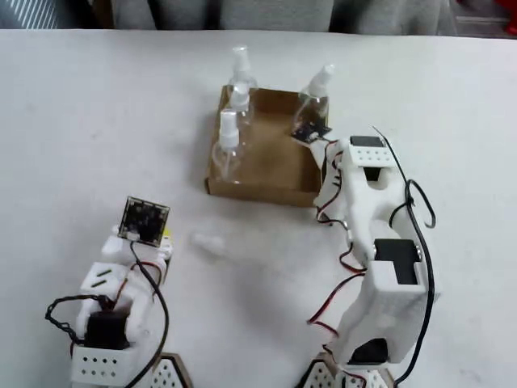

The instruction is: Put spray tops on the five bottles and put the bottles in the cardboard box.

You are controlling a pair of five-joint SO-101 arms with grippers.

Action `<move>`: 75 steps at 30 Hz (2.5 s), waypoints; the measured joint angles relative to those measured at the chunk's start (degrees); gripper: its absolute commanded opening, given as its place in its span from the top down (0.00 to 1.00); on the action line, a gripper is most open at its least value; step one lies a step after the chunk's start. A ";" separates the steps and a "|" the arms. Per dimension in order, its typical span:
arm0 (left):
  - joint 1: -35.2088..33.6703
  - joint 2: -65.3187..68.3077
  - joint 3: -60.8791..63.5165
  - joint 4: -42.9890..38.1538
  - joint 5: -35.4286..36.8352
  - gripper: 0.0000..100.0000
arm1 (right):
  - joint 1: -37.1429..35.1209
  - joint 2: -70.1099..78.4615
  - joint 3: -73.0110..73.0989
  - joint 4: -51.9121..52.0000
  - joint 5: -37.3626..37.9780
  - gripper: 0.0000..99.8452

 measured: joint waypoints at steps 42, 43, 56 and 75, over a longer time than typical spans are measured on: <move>0.00 0.00 0.00 0.00 0.00 0.98 | 38.07 -22.24 20.40 -16.62 0.00 0.88; 0.00 0.00 0.00 0.00 0.00 0.98 | 38.51 -22.24 20.40 -17.41 0.00 0.86; 0.00 0.00 0.00 1.76 0.00 0.98 | 38.68 -18.64 19.87 -19.60 0.00 0.75; 0.00 0.00 0.00 1.76 0.00 0.98 | 41.76 -17.76 16.79 -17.49 -8.00 0.75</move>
